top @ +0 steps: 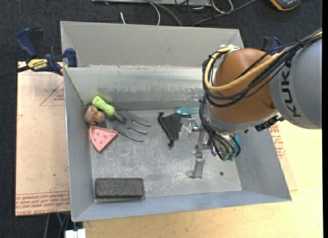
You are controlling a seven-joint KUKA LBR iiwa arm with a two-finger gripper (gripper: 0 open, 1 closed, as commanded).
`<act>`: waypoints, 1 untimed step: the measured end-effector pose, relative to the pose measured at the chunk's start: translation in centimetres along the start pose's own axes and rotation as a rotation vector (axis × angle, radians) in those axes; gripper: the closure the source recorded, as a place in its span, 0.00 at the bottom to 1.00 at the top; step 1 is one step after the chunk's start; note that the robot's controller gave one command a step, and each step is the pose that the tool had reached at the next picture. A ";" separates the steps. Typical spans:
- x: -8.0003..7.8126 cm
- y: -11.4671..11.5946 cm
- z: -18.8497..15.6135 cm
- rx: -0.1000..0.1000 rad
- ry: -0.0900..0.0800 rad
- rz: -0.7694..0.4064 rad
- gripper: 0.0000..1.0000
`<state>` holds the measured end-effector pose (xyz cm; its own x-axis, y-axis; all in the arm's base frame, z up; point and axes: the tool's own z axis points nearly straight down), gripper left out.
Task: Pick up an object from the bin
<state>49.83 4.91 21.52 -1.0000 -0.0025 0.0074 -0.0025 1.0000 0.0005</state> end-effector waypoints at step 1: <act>-0.2 0.0 -0.4 -0.001 -0.008 0.002 0.00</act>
Offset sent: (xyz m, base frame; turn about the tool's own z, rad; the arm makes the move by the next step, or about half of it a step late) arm -0.0137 0.1108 -0.1452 -0.0247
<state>49.99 4.88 21.92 -1.0000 -0.0001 -0.0009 -0.0001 1.0000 0.0012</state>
